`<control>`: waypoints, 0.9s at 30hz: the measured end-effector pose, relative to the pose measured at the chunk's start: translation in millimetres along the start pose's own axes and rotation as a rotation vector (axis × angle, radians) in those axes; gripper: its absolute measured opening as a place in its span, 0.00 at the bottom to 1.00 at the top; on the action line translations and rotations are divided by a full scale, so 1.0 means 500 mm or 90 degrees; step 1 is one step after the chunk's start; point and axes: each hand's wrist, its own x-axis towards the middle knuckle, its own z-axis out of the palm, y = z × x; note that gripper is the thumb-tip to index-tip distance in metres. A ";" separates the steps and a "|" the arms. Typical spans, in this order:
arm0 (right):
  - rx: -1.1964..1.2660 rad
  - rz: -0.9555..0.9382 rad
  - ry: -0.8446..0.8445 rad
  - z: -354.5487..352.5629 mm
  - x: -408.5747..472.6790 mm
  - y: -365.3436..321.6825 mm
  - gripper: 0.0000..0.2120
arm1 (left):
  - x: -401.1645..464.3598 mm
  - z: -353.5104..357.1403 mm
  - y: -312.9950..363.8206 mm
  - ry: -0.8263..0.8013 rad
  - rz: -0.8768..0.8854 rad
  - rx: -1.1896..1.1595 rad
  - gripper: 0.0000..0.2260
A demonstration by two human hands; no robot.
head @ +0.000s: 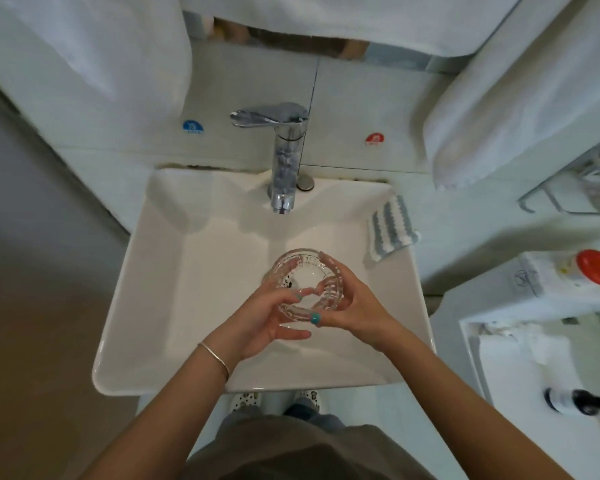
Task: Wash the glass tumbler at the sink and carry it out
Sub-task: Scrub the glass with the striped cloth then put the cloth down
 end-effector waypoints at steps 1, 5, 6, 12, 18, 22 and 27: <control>-0.014 0.002 0.011 -0.006 -0.003 0.005 0.44 | 0.005 0.002 -0.002 -0.004 -0.003 0.012 0.23; -0.158 -0.011 0.067 -0.056 -0.007 0.022 0.44 | 0.022 0.014 -0.010 -0.008 -0.022 0.035 0.22; -0.210 -0.032 0.099 -0.073 -0.006 0.020 0.41 | 0.025 0.014 -0.012 -0.004 -0.026 0.021 0.20; -0.740 -0.151 0.401 -0.202 0.042 -0.019 0.34 | 0.042 0.011 -0.018 0.005 -0.031 -0.044 0.17; -0.768 0.084 0.227 -0.295 0.112 -0.015 0.34 | 0.051 0.019 -0.009 -0.005 -0.024 -0.056 0.17; -0.622 0.019 0.289 -0.281 0.102 0.013 0.11 | 0.060 0.025 -0.003 0.002 -0.011 -0.064 0.17; -0.566 -0.028 0.388 -0.258 0.053 0.010 0.12 | 0.059 0.039 -0.004 0.007 0.000 -0.086 0.17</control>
